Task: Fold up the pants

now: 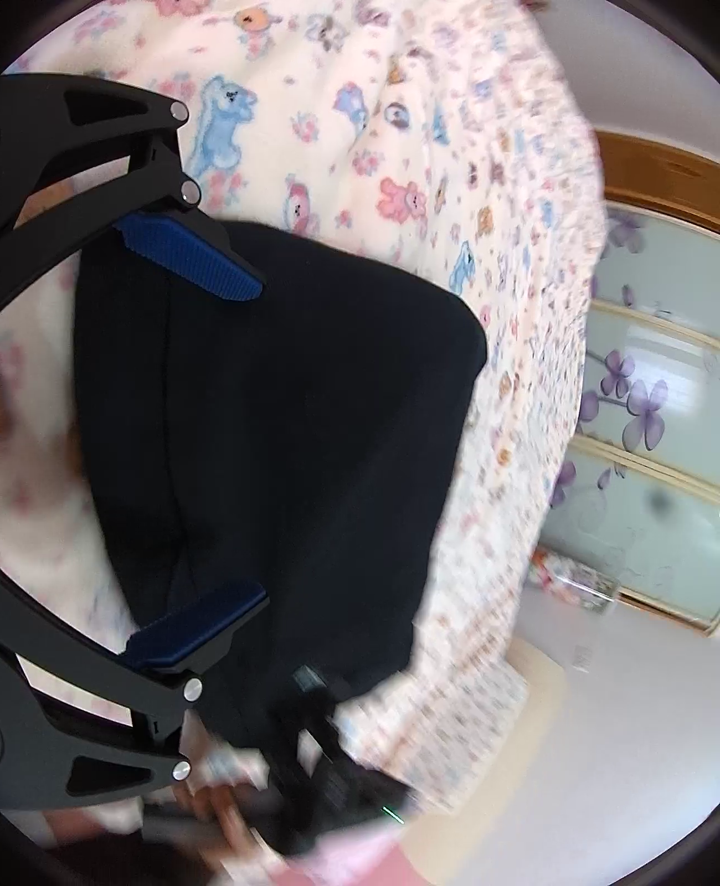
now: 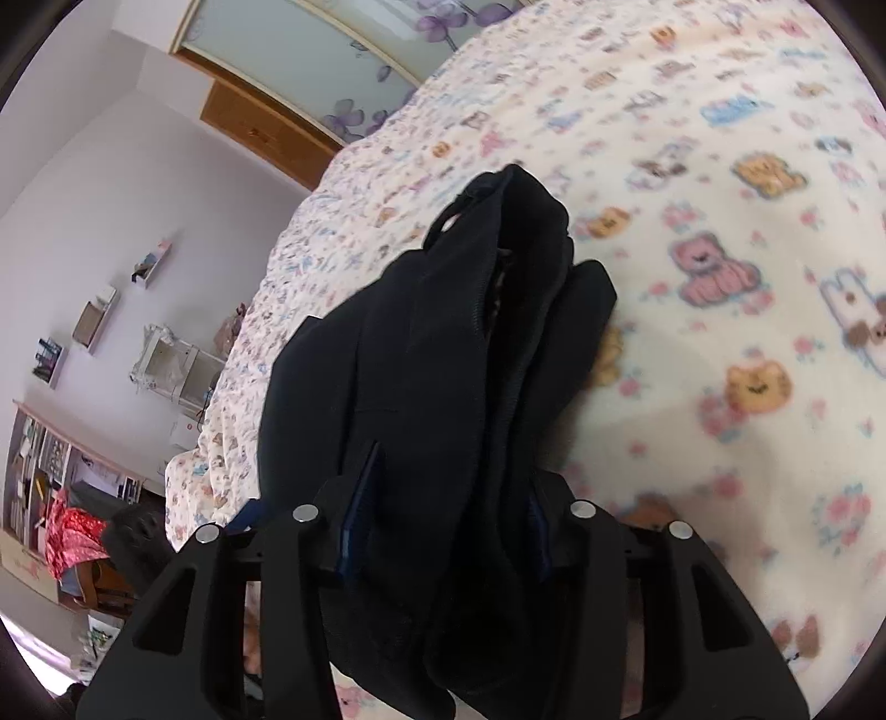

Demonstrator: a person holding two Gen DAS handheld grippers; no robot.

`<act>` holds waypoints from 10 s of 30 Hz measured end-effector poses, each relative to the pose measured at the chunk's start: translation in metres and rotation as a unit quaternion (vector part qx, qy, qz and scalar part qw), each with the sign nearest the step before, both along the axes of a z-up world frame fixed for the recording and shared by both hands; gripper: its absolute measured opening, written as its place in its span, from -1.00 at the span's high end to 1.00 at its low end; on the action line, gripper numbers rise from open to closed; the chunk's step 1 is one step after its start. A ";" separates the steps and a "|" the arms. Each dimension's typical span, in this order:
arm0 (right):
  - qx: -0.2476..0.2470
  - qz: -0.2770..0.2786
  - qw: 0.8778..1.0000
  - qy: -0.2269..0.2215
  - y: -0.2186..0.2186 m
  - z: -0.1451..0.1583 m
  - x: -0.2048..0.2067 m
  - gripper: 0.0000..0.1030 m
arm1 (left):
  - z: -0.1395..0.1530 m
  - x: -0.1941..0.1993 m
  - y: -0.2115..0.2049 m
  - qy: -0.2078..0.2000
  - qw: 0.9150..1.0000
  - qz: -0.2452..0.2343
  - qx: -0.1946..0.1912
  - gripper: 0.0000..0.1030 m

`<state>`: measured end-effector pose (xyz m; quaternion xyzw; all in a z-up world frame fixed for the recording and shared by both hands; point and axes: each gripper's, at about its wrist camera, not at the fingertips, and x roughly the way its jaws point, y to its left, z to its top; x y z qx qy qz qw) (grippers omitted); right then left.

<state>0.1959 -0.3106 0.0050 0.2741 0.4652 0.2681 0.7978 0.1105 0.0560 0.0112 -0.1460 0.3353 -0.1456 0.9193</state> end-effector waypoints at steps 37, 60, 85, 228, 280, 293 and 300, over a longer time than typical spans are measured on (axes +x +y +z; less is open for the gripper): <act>0.181 -0.059 0.980 -0.055 -0.025 -0.050 -0.031 0.25 | -0.006 0.136 0.032 0.227 0.959 -0.143 -0.092 -0.34; 0.202 -0.059 0.975 -0.068 -0.021 -0.038 -0.031 0.28 | 0.018 0.121 0.031 0.164 0.978 -0.109 -0.071 0.74; 0.181 -0.050 0.975 -0.122 -0.028 0.029 0.061 0.30 | 0.083 0.171 -0.004 0.046 0.991 -0.094 -0.080 0.74; -0.338 -0.230 0.868 -0.283 0.090 0.015 -0.170 -0.97 | 0.000 -0.058 -0.059 -0.068 0.973 0.101 0.196 -0.97; -0.339 -0.228 0.868 -0.283 0.092 0.015 -0.170 -0.97 | 0.000 -0.058 -0.058 -0.067 0.973 0.103 0.195 -0.97; -0.339 -0.228 0.868 -0.283 0.092 0.015 -0.170 -0.97 | 0.000 -0.058 -0.059 -0.068 0.972 0.104 0.197 -0.97; -0.340 -0.228 0.867 -0.283 0.092 0.015 -0.170 -0.97 | 0.000 -0.058 -0.058 -0.067 0.973 0.102 0.196 -0.97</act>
